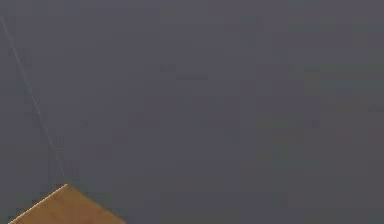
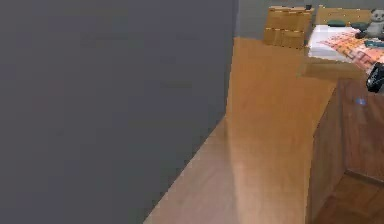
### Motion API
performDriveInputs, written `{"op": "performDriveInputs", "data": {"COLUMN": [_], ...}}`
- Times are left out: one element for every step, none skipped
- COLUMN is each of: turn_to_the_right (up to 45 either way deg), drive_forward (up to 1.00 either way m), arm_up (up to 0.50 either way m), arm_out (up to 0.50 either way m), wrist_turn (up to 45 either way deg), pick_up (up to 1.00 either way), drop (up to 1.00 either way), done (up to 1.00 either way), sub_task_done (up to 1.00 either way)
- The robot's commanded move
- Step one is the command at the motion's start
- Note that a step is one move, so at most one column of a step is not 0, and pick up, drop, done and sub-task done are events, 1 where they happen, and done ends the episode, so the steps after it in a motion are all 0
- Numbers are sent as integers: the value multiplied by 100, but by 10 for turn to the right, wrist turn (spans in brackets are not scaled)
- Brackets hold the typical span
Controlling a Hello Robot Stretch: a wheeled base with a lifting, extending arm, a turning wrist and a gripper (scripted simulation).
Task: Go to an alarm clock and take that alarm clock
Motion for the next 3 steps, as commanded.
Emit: {"op": "performDriveInputs", "data": {"turn_to_the_right": [450, 450, 210], "drive_forward": [0, 0, 0], "arm_up": [0, 0, 0], "arm_out": [0, 0, 0], "wrist_turn": [0, 0, 0], "pick_up": [0, 0, 0], "drop": [0, 0, 0], "done": [0, 0, 0], "sub_task_done": [0, 0, 0]}}
